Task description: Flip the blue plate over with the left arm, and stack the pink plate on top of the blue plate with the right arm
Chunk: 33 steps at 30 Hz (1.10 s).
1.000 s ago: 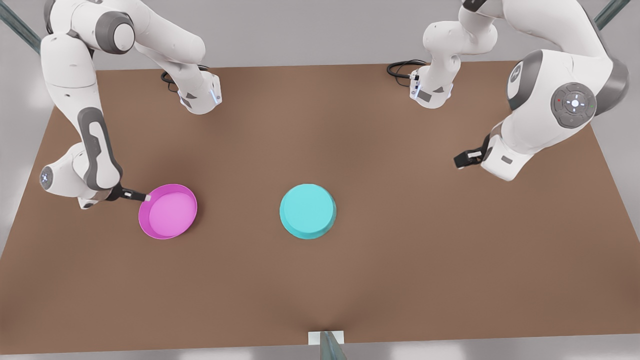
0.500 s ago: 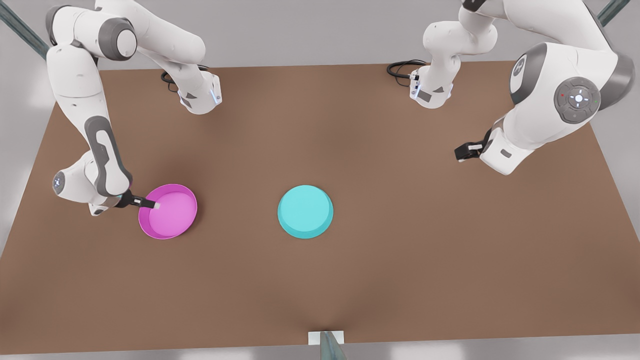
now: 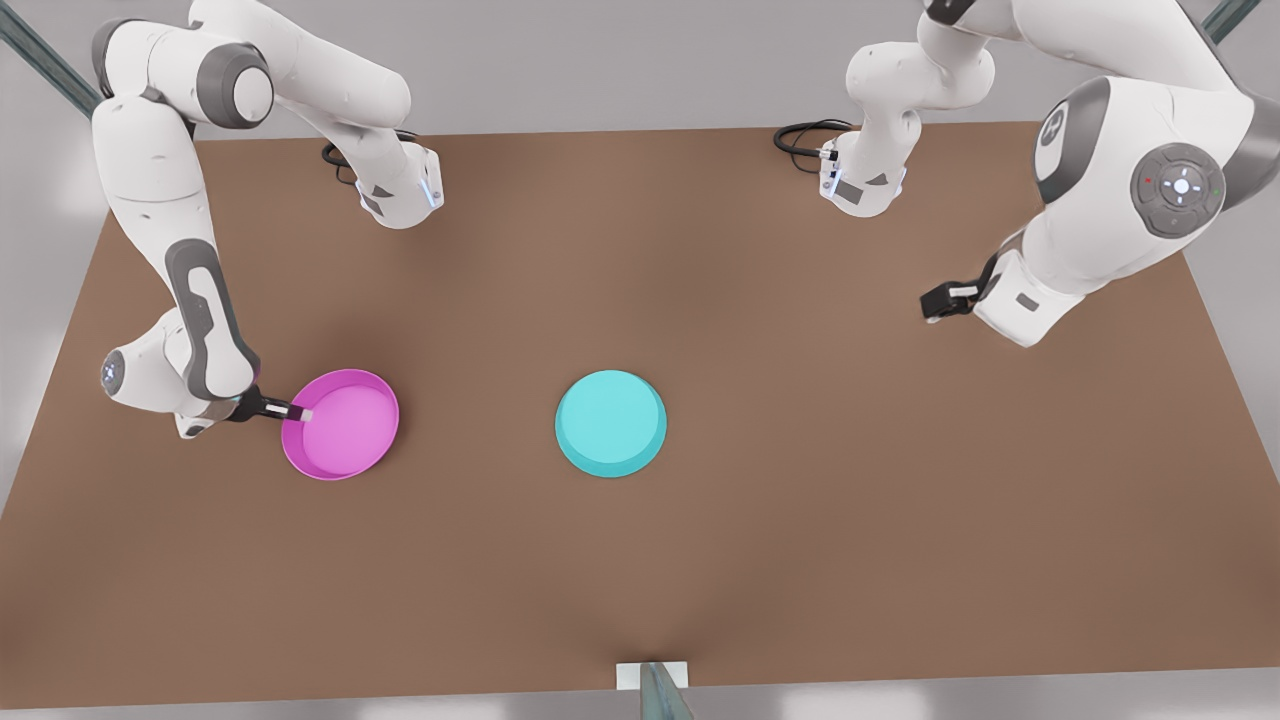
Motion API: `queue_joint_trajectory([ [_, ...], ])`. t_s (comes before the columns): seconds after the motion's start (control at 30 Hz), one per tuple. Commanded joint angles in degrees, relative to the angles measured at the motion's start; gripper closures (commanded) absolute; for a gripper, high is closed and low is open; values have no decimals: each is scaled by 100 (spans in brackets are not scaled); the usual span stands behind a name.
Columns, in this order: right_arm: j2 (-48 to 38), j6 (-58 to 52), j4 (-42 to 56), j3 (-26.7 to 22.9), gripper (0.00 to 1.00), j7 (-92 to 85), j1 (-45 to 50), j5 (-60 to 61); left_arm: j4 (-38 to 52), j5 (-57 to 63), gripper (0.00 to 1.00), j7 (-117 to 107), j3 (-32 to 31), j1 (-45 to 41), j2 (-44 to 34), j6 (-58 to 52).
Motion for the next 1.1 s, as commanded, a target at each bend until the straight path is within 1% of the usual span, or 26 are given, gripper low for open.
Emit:
queue_joint_trajectory([
  [0.0,25,-33,8,0,65,-90,9,4,92,37,0,171,61,20,9,4],
  [0.13,-19,-147,52,0,70,-37,27,4,92,28,0,189,131,37,27,39],
  [0.2,-54,-191,61,0,76,-28,80,13,92,19,0,189,131,46,27,83],
  [0.27,-72,-191,61,0,79,-28,80,4,92,-16,0,180,114,46,27,83],
  [0.43,-115,-200,87,9,79,-99,97,4,92,-34,0,224,105,46,18,57],
  [0.6,-238,-507,254,70,79,-160,97,4,83,-95,0,215,87,37,-18,31],
  [0.73,-502,-745,351,500,79,-99,97,143,92,-262,0,-5,70,37,-9,48],
  [0.8,-608,-807,439,923,79,305,133,259,92,-262,0,-22,70,37,-9,48],
  [0.83,-616,-807,465,975,79,463,211,250,83,-262,0,-49,61,28,9,48],
  [1.0,-573,-789,606,985,79,1632,1591,285,83,-253,0,-40,70,37,27,57],
  [1.07,-485,-789,808,984,79,2089,2083,285,83,-253,0,22,79,37,27,57],
])
